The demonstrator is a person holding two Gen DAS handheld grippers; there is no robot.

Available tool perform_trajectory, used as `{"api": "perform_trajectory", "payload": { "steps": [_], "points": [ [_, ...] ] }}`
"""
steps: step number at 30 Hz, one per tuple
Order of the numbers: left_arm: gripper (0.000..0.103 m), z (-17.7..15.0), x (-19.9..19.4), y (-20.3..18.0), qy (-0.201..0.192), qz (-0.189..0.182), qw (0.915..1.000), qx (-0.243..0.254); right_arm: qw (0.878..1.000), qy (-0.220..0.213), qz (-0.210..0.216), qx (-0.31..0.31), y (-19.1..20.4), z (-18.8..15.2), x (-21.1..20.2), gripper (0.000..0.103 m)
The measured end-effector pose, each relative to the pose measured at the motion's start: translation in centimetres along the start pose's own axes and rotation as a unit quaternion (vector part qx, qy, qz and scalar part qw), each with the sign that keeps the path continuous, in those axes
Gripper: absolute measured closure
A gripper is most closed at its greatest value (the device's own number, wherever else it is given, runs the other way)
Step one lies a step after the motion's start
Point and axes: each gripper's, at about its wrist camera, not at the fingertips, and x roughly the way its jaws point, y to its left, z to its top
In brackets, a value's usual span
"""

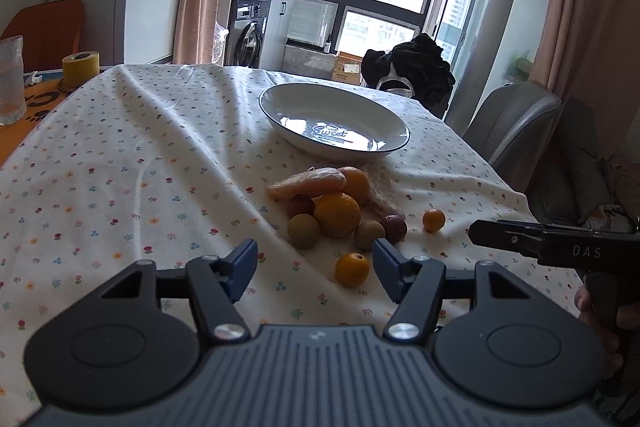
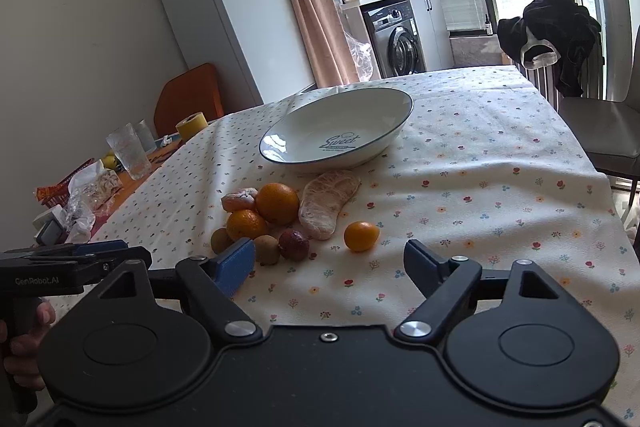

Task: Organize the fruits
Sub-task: 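Grasp a small orange with the left gripper while the right gripper grasps another small orange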

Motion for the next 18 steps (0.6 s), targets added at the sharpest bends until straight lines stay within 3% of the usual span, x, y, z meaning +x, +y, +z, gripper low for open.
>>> {"api": "perform_trajectory", "payload": {
  "steps": [9,18],
  "points": [
    [0.054,0.0,1.8,-1.3,0.019,-0.017,0.9996,0.012,1.0,0.016,0.014,-0.006,-0.4,-0.3,1.5,0.043],
    [0.063,0.0,3.9,-2.3,0.043,-0.024,0.9987,0.015,0.999,0.029,-0.002,-0.013,-0.8,-0.3,3.2,0.048]
  ]
}}
